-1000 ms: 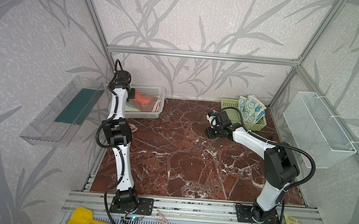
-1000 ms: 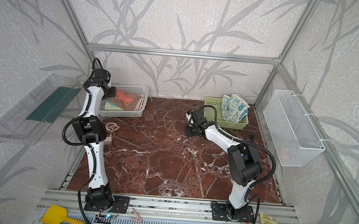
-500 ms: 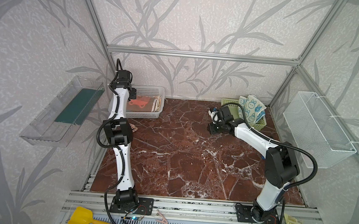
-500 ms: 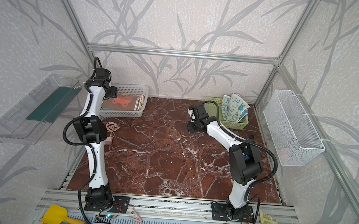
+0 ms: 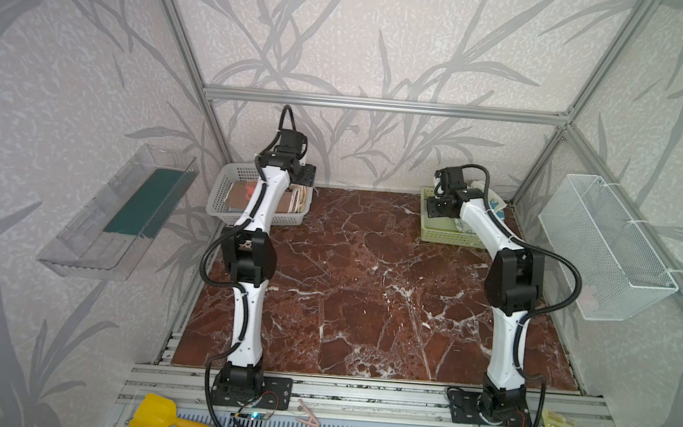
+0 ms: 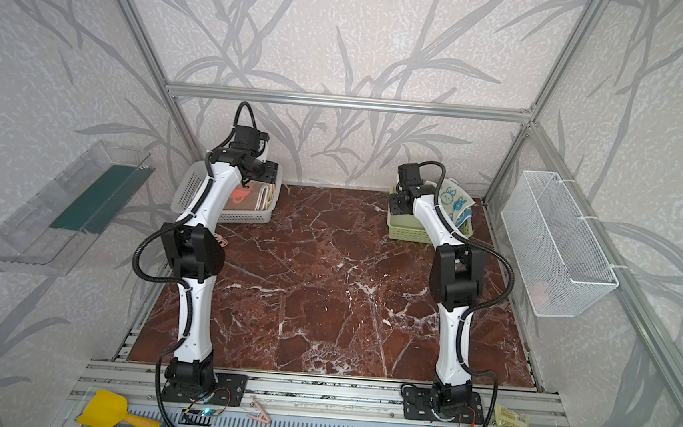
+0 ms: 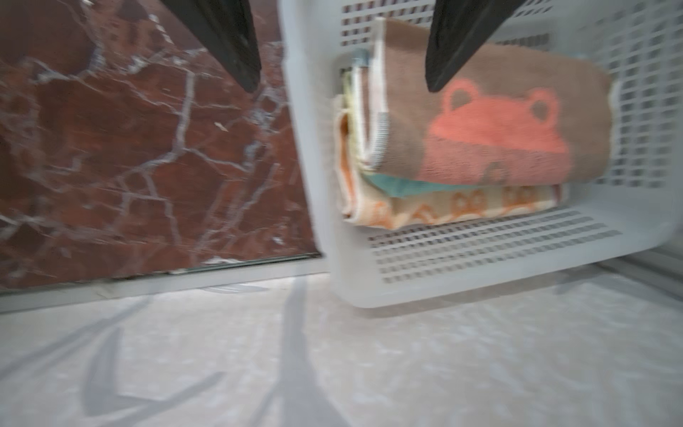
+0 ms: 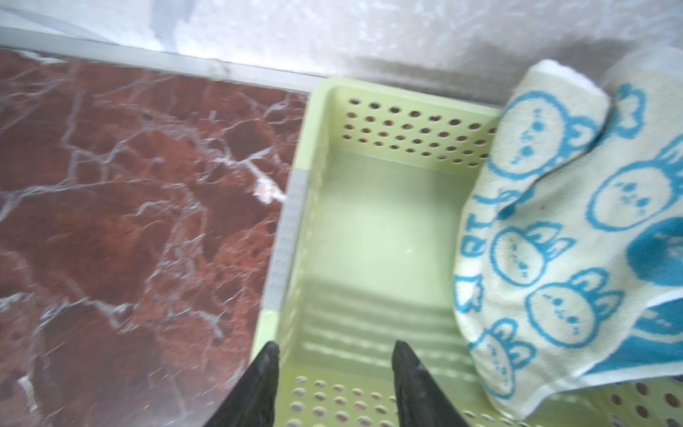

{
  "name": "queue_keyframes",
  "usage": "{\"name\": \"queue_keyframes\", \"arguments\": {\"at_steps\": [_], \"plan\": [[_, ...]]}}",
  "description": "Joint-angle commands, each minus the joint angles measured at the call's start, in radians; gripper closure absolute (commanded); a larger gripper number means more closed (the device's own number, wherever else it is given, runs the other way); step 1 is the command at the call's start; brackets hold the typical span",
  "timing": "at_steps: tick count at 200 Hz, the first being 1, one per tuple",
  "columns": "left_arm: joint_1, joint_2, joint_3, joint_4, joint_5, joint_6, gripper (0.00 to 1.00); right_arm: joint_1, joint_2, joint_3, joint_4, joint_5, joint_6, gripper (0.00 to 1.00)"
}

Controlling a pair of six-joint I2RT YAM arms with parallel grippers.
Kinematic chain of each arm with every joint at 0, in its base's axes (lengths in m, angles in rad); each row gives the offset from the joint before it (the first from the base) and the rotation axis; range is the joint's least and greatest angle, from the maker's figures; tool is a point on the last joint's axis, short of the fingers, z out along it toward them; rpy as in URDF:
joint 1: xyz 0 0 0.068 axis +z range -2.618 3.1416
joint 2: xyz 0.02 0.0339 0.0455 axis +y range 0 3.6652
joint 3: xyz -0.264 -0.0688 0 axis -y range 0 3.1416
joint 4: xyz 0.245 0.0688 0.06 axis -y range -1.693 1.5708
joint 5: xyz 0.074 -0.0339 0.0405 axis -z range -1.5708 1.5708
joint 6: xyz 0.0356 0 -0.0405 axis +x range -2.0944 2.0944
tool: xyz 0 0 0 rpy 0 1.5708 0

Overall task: Fold and stack the towels
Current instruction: 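Release the towel in the white basket while the right gripper grasps the bunny towel, then lift the bunny towel from the green basket with the right gripper onto the table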

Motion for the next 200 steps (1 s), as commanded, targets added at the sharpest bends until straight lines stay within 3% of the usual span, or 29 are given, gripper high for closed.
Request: {"name": "queue_keyframes", "arguments": {"at_steps": [1, 43, 83, 92, 110, 130, 148, 200], "plan": [[-0.062, -0.053, -0.072, 0.059, 0.112, -0.066, 0.29, -0.045, 0.133, 0.178, -0.137, 0.053, -0.021, 0.48], [-0.136, -0.129, -0.284, 0.219, 0.244, -0.155, 0.32, -0.088, 0.405, 0.58, -0.302, 0.108, -0.038, 0.47], [-0.166, -0.259, -0.596, 0.451, 0.31, -0.238, 0.34, -0.109, 0.472, 0.587, -0.227, 0.155, -0.06, 0.48], [-0.17, -0.282, -0.641, 0.474, 0.321, -0.247, 0.35, -0.114, 0.474, 0.587, -0.224, 0.158, -0.066, 0.56], [-0.177, -0.326, -0.716, 0.499, 0.333, -0.249, 0.35, -0.117, 0.455, 0.583, -0.232, 0.167, -0.074, 0.87], [-0.181, -0.378, -0.783, 0.51, 0.331, -0.244, 0.36, -0.109, 0.378, 0.552, -0.264, 0.16, -0.08, 1.0], [-0.185, -0.426, -0.834, 0.51, 0.332, -0.242, 0.36, -0.076, 0.24, 0.443, -0.241, 0.181, -0.112, 1.0], [-0.246, -0.596, -0.967, 0.458, 0.256, -0.224, 0.4, 0.088, -0.375, -0.216, 0.137, 0.121, -0.181, 1.0]]}}
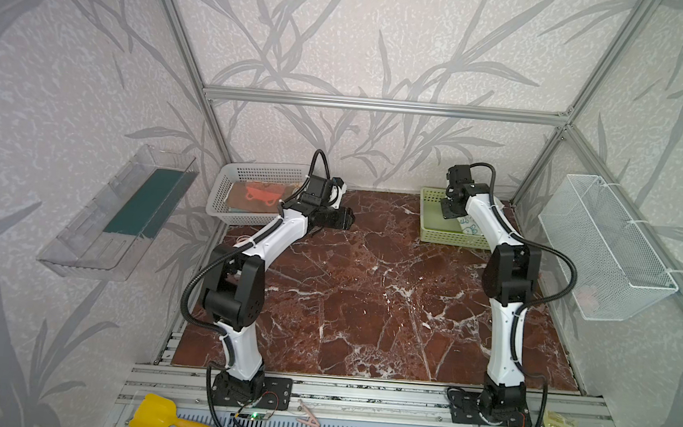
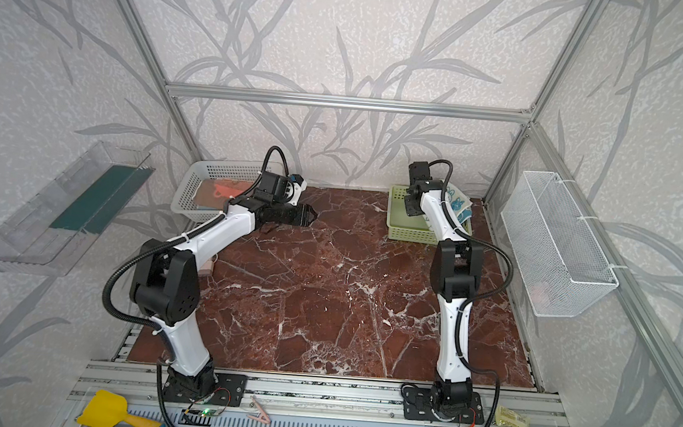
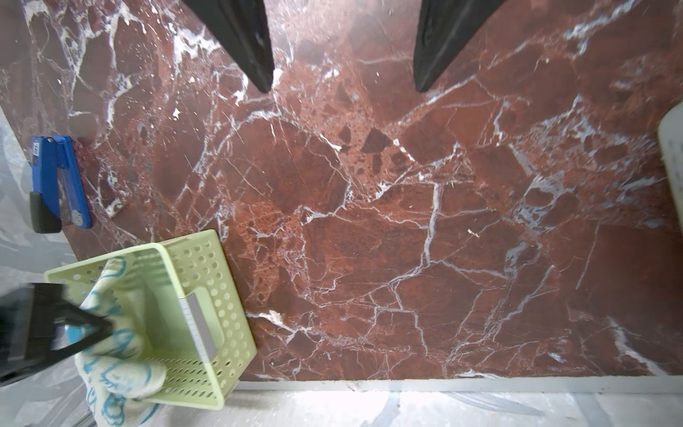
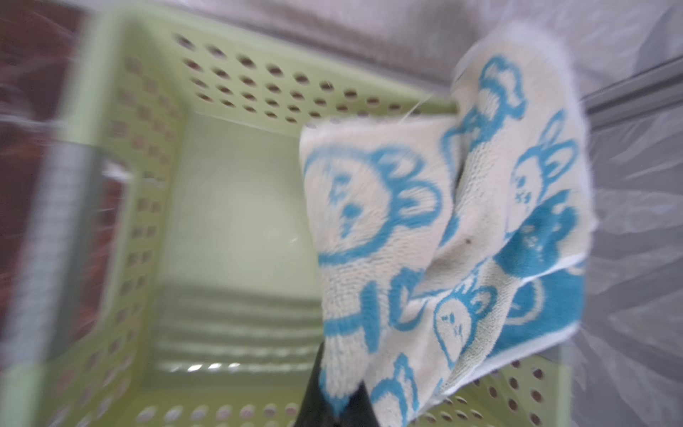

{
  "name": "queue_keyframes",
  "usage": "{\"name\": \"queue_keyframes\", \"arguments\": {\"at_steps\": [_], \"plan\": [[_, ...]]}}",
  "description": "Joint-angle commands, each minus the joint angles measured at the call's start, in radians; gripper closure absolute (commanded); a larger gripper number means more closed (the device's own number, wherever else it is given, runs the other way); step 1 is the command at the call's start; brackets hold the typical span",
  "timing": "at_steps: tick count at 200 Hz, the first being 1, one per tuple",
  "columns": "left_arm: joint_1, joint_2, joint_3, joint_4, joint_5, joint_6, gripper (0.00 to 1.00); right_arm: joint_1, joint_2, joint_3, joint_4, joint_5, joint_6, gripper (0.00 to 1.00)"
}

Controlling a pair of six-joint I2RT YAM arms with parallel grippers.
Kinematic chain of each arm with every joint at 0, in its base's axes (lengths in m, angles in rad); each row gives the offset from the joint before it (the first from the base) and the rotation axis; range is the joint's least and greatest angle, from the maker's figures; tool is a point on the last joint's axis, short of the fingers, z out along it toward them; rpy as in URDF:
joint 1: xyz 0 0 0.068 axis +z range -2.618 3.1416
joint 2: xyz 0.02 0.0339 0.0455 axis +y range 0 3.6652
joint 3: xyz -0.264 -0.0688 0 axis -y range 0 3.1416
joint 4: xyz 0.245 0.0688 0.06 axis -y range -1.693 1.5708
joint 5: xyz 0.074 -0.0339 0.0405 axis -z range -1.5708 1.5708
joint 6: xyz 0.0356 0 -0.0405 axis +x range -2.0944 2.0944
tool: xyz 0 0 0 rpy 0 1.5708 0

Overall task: Fold and stack the towels
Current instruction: 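Lift the bunny towel from the green basket with the right gripper onto the table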

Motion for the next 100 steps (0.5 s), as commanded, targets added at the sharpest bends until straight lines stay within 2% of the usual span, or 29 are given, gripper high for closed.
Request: {"name": "queue_keyframes", "arguments": {"at_steps": [1, 29, 55, 65, 78, 91, 100], "plan": [[-0.039, -0.096, -0.047, -0.021, -0.039, 0.011, 0.4, 0.093, -0.305, -0.197, 0.228, -0.043, -0.047, 1.0], [-0.053, -0.23, -0.159, -0.022, -0.073, -0.013, 0.4, 0.206, -0.558, -0.352, 0.226, -0.077, -0.062, 1.0], [-0.052, -0.359, -0.274, -0.018, -0.135, -0.031, 0.4, 0.337, -0.701, -0.491, 0.172, -0.101, -0.053, 1.0], [-0.052, -0.4, -0.319, -0.013, -0.142, -0.037, 0.4, 0.38, -0.738, -0.565, 0.161, -0.149, -0.027, 0.96], [-0.052, -0.439, -0.371, -0.017, -0.152, -0.047, 0.39, 0.414, -0.773, -0.687, 0.183, -0.305, 0.011, 0.83], [-0.05, -0.467, -0.416, -0.029, -0.171, -0.071, 0.39, 0.43, -0.788, -0.81, 0.221, -0.475, 0.069, 0.55], [-0.049, -0.479, -0.442, -0.044, -0.19, -0.089, 0.38, 0.44, -0.791, -0.88, 0.247, -0.545, 0.111, 0.48]]}}
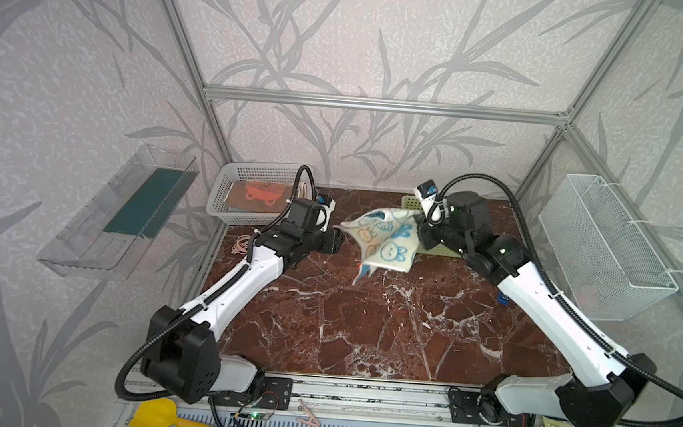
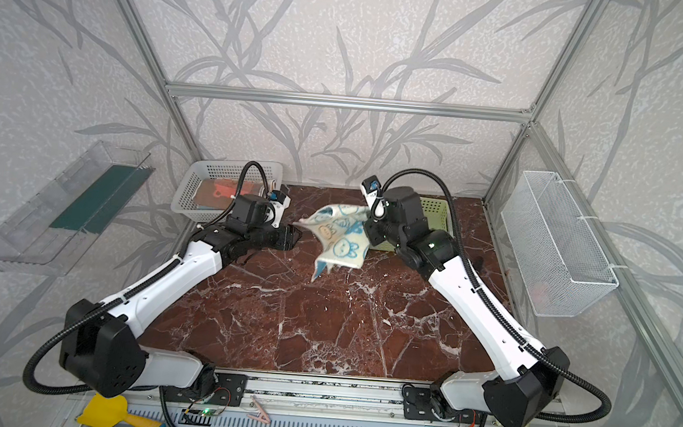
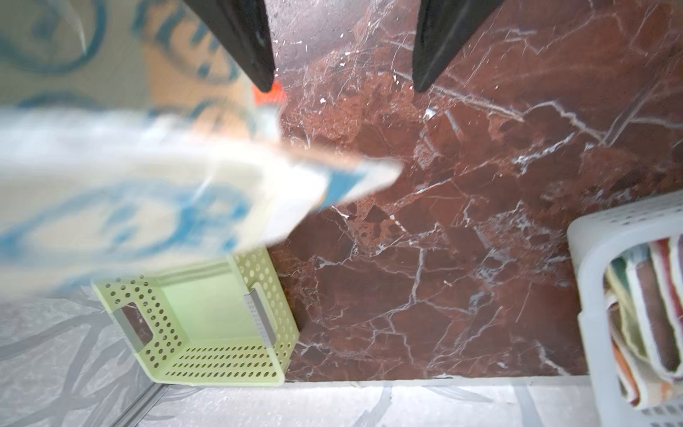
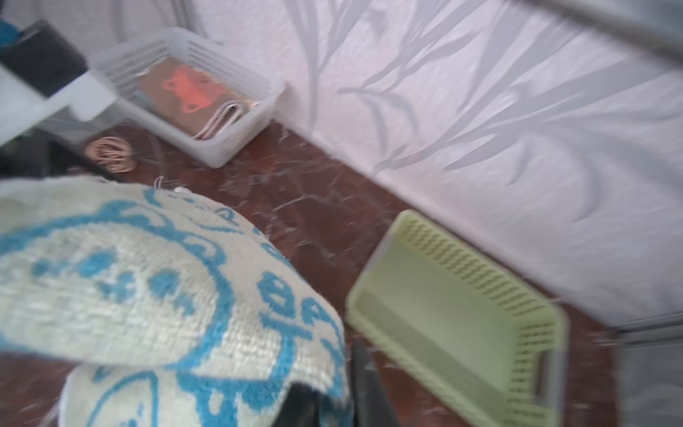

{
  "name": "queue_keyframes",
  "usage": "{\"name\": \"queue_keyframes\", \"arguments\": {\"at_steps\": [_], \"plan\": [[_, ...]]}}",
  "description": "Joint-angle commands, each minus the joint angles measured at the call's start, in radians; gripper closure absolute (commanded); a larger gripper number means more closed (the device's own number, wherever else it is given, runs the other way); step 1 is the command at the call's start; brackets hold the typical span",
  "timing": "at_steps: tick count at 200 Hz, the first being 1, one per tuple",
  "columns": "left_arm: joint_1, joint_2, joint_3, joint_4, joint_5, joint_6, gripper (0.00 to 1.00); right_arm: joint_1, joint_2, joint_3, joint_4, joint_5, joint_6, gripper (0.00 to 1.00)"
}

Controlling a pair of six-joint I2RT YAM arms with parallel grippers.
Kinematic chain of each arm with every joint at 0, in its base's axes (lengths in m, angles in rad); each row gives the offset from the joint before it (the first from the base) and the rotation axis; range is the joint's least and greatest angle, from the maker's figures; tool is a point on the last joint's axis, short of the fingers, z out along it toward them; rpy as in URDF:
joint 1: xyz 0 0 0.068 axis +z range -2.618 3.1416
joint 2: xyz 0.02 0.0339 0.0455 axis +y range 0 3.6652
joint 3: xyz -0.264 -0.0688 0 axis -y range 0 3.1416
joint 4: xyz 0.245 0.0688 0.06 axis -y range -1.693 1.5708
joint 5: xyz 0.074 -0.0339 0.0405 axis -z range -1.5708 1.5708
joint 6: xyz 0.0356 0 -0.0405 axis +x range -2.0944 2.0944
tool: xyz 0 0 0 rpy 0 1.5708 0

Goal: Fold and stack the towels

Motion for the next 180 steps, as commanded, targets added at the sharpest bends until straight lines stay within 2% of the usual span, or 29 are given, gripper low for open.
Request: {"name": "queue_keyframes", "arguments": {"at_steps": [1, 32, 62, 94, 120, 144, 180], "plan": [[0.005, -0.033, -0.063, -0.038, -0.063, -0.054, 0.38, 0.024, 0.027, -0.18, 0.014, -0.277, 0.113, 0.47], [0.005, -0.032, -0.109, -0.103, -0.056, -0.073, 0.39, 0.03, 0.027, -0.358, 0.162, -0.316, 0.257, 0.44], [0.004, -0.023, -0.145, -0.162, -0.037, -0.092, 0.4, 0.031, 0.185, -0.303, 0.178, -0.323, 0.247, 0.44], [-0.006, -0.036, -0.205, -0.198, 0.001, -0.121, 0.43, 0.021, 0.421, -0.14, 0.084, -0.134, 0.179, 0.46], [-0.033, -0.065, -0.286, -0.186, 0.019, -0.138, 0.44, -0.009, 0.552, -0.019, 0.005, 0.029, 0.109, 0.5], [-0.055, -0.105, -0.363, -0.154, 0.027, -0.162, 0.45, -0.043, 0.582, 0.029, -0.043, 0.138, 0.075, 0.52], [-0.07, -0.147, -0.431, -0.106, 0.02, -0.189, 0.46, -0.094, 0.535, -0.038, -0.054, 0.233, 0.036, 0.52]]}}
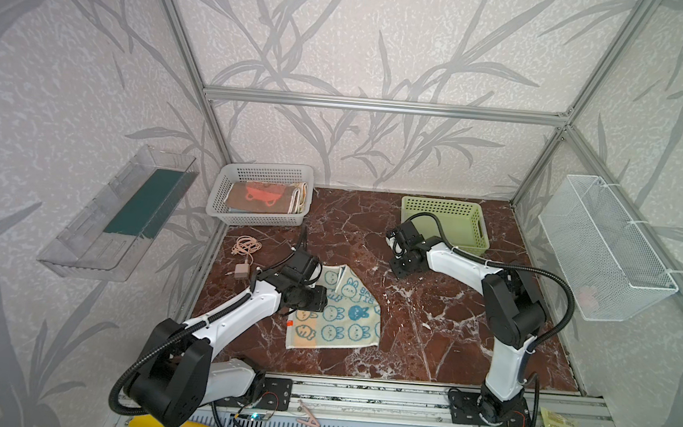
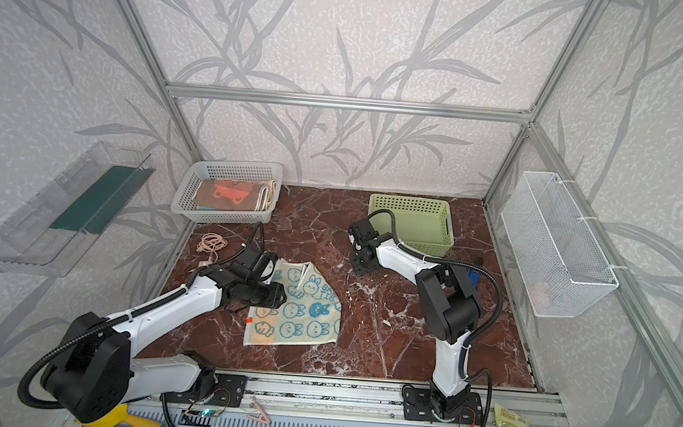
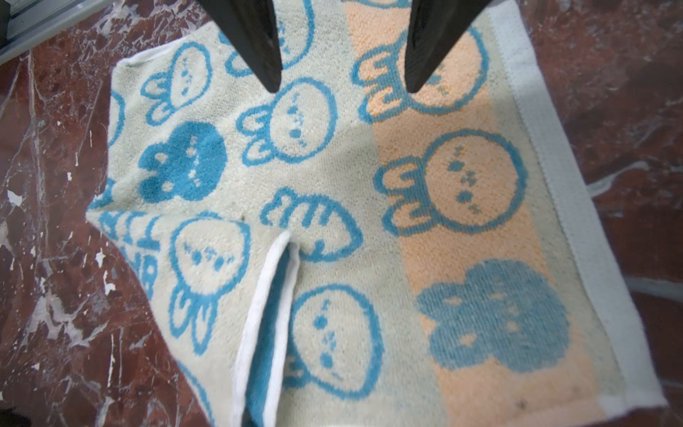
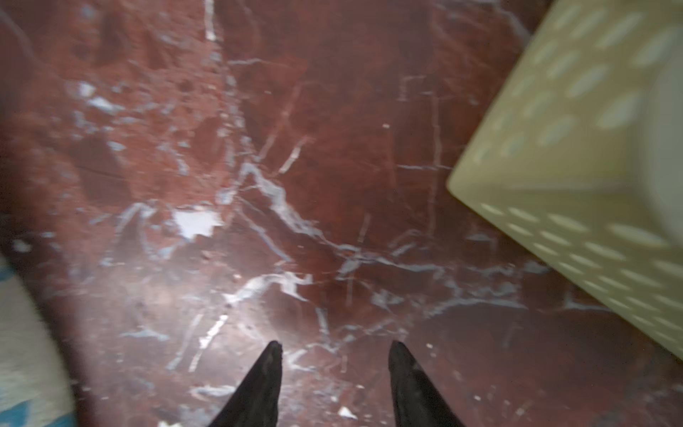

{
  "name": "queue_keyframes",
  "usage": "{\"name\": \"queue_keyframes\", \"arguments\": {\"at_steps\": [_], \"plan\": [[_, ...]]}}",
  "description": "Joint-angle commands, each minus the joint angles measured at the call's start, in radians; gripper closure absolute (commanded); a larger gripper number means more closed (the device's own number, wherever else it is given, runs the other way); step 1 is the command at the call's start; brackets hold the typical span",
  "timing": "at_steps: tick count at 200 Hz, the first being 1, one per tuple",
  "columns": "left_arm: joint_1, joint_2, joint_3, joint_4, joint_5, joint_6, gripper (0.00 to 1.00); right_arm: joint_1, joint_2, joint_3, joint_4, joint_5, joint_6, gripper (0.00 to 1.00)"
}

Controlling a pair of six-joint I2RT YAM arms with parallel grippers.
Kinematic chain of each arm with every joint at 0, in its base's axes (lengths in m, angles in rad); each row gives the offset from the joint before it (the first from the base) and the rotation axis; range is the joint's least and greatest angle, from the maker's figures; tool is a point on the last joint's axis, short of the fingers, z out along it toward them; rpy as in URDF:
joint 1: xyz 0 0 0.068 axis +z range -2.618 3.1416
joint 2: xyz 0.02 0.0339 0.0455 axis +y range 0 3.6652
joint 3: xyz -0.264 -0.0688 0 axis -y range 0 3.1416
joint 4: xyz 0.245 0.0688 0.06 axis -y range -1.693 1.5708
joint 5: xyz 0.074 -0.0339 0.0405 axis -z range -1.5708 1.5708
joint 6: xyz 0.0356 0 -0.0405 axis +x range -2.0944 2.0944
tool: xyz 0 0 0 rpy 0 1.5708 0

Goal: Fold and stack the towels

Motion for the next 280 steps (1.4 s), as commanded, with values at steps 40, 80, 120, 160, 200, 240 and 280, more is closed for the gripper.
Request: {"name": "queue_keyframes", "arguments": {"at_steps": [40, 80, 120, 160, 200, 240, 280], "plan": [[-0.01, -0.005, 0.001, 0.051, -0.015, -0.017, 0.46, -0.152, -0.073, -0.082, -0.031, 0.142, -0.073, 0.53], [-0.016, 0.041, 0.028, 0.065, -0.005, -0.006, 0.4, -0.249, -0.025, 0.001, 0.0, 0.14, -0.056, 0.53], [-0.029, 0.045, 0.067, -0.081, -0.234, -0.091, 0.3, -0.277, 0.053, 0.114, 0.003, 0.195, -0.101, 0.53], [0.007, -0.041, 0.05, -0.138, -0.418, -0.186, 0.26, -0.274, 0.0, 0.104, -0.01, 0.183, -0.096, 0.53], [0.182, -0.049, 0.007, -0.079, -0.199, -0.221, 0.29, -0.114, -0.197, -0.018, -0.03, 0.163, -0.072, 0.53], [0.195, -0.056, -0.014, -0.18, -0.228, -0.275, 0.29, 0.226, -0.303, -0.101, -0.048, 0.128, 0.065, 0.53], [0.329, -0.175, -0.11, -0.098, -0.149, -0.365, 0.29, 0.636, -0.137, -0.046, 0.093, 0.005, 0.219, 0.52]]}}
